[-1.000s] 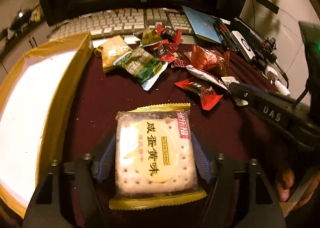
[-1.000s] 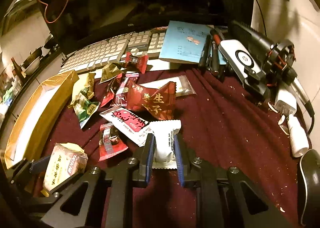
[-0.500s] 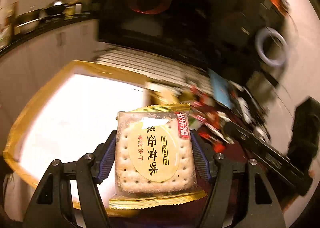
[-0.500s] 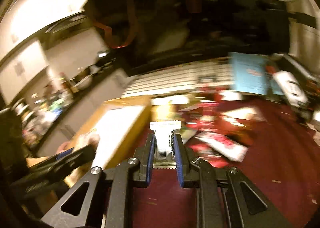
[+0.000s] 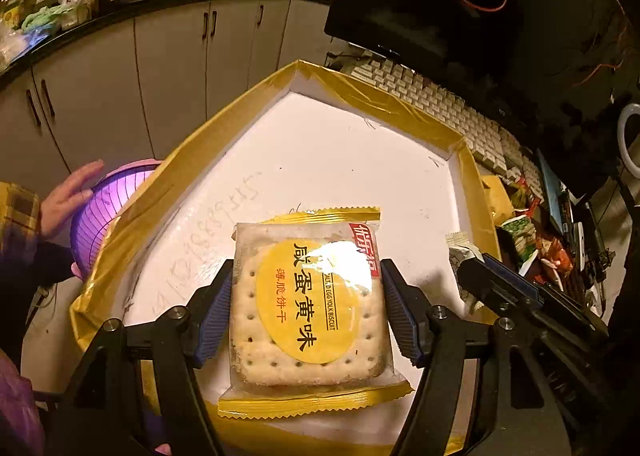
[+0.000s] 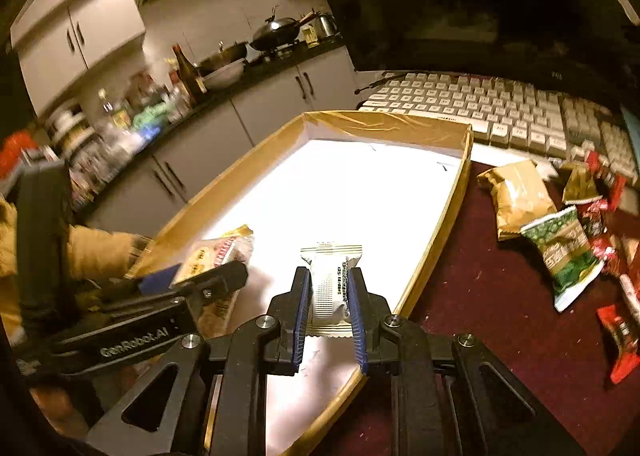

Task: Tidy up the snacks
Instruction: 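Carry both snacks to the white box and release them there, then grasp the red-white packet with the right gripper while the left gripper grasps a red candy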

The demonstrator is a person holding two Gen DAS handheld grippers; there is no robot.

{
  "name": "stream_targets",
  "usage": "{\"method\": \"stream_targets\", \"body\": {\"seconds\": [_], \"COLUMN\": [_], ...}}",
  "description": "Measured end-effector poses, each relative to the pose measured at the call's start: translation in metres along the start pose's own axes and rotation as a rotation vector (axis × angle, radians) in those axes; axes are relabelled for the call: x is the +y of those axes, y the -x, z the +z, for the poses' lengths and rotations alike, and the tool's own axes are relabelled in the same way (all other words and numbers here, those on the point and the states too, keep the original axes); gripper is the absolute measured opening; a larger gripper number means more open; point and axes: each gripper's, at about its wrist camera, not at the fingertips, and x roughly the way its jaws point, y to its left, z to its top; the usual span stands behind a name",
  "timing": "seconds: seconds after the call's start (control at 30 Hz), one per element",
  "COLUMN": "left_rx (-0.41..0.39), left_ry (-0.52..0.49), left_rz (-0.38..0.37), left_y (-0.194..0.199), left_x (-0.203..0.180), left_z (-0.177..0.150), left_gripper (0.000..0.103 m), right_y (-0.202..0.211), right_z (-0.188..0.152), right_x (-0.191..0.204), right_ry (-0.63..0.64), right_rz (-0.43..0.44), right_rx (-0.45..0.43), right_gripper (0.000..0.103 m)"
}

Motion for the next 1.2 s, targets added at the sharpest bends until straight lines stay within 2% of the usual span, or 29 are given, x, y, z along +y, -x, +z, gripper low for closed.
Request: {"method": "stream_targets", "body": {"seconds": [0.1, 0.23, 0.37, 0.43, 0.47, 0.53, 0.6, 0.73, 0.83, 0.93, 1.1, 1.2], "left_rx": [0.027, 0.006, -0.023, -0.065, -0.086, -0.117, -0.145, -0.152, -0.175, -0.127, -0.070, -0.022], "left_ry": [-0.021, -0.035, 0.006, 0.021, 0.000, -0.062, -0.121, -0.136, -0.223, -0.272, -0.351, -0.367], "left_rz": [0.002, 0.009, -0.045, -0.062, -0.029, 0.056, 0.075, -0.009, -0.015, -0.072, -0.160, -0.211], "left_y": [-0.014, -0.014, -0.004, 0.007, 0.012, 0.017, 0.025, 0.039, 0.044, 0.041, 0.040, 0.037], "left_x": [-0.005, -0.010, -0.007, -0.009, -0.015, -0.029, -0.046, -0.075, -0.109, -0.137, -0.177, -0.191], "left_z": [0.000, 0.000, 0.001, 0.002, 0.002, 0.000, -0.004, -0.011, -0.021, -0.030, -0.045, -0.052], "left_gripper": [0.069, 0.070, 0.071, 0.083, 0.083, 0.083, 0.083, 0.083, 0.083, 0.083, 0.083, 0.083], "right_y": [-0.002, 0.002, 0.010, 0.020, 0.028, 0.050, 0.067, 0.085, 0.104, 0.116, 0.126, 0.128], "right_z": [-0.008, -0.011, -0.010, -0.007, -0.007, -0.011, -0.016, -0.027, -0.038, -0.047, -0.060, -0.064], "right_x": [0.003, 0.006, -0.007, -0.018, -0.022, -0.034, -0.048, -0.084, -0.116, -0.142, -0.189, -0.202], "right_ry": [0.044, 0.072, 0.000, -0.061, -0.084, -0.139, -0.170, -0.225, -0.275, -0.300, -0.371, -0.388], "right_rz": [-0.039, -0.048, 0.021, 0.034, 0.040, 0.042, 0.031, -0.009, -0.093, -0.160, -0.127, -0.156], "right_rx": [-0.026, -0.045, -0.054, -0.075, -0.093, -0.145, -0.170, -0.137, -0.167, -0.170, -0.135, -0.132], "right_gripper": [0.020, 0.022, 0.026, 0.035, 0.040, 0.060, 0.070, 0.071, 0.071, 0.071, 0.071, 0.071]}}
